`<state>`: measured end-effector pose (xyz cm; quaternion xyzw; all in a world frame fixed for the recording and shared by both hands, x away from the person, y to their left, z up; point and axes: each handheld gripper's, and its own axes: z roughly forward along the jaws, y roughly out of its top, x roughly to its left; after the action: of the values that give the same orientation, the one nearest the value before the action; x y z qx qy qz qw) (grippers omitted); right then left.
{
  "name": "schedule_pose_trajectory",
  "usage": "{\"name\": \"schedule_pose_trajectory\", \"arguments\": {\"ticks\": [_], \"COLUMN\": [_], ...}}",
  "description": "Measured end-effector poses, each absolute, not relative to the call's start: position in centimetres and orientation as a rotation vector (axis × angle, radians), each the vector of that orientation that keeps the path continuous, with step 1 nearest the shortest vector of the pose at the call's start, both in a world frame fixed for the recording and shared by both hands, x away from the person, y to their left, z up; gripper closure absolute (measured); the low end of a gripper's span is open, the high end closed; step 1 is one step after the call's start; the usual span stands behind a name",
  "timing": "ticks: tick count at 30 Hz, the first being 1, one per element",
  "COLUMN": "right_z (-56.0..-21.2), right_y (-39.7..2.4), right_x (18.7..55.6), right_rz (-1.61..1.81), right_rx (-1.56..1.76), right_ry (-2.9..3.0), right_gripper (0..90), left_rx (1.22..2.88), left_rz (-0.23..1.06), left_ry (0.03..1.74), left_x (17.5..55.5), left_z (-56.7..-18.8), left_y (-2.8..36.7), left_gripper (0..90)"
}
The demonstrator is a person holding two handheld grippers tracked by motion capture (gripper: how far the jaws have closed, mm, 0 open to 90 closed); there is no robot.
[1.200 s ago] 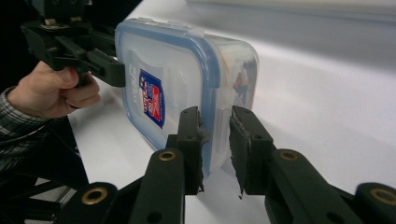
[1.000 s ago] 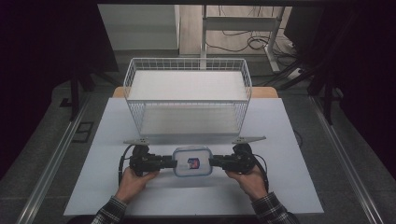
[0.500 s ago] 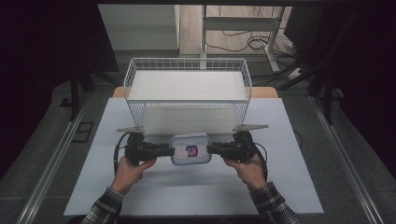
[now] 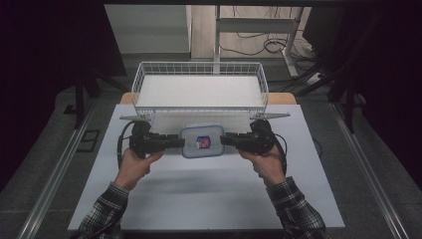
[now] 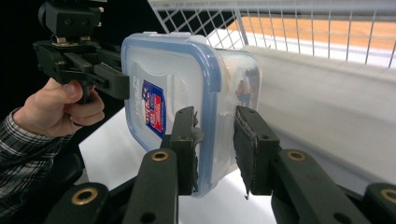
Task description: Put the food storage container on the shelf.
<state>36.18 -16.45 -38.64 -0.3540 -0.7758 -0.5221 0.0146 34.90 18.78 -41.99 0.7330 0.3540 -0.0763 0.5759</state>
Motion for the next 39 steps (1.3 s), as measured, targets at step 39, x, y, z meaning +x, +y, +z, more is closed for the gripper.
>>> {"name": "schedule_pose_trajectory", "arguments": {"ticks": [39], "right_z": [-31.4], "right_y": [-14.6], "right_x": [45.0], "right_rz": [-1.732], "right_rx": [-1.221], "right_ry": [-2.405], "right_gripper": [69.4], "left_rx": [1.701], "left_rz": [-0.115], "left_ry": [0.859], "left_x": [44.6], "left_z": [-34.0], "left_y": [19.8], "left_gripper": [59.7]}}
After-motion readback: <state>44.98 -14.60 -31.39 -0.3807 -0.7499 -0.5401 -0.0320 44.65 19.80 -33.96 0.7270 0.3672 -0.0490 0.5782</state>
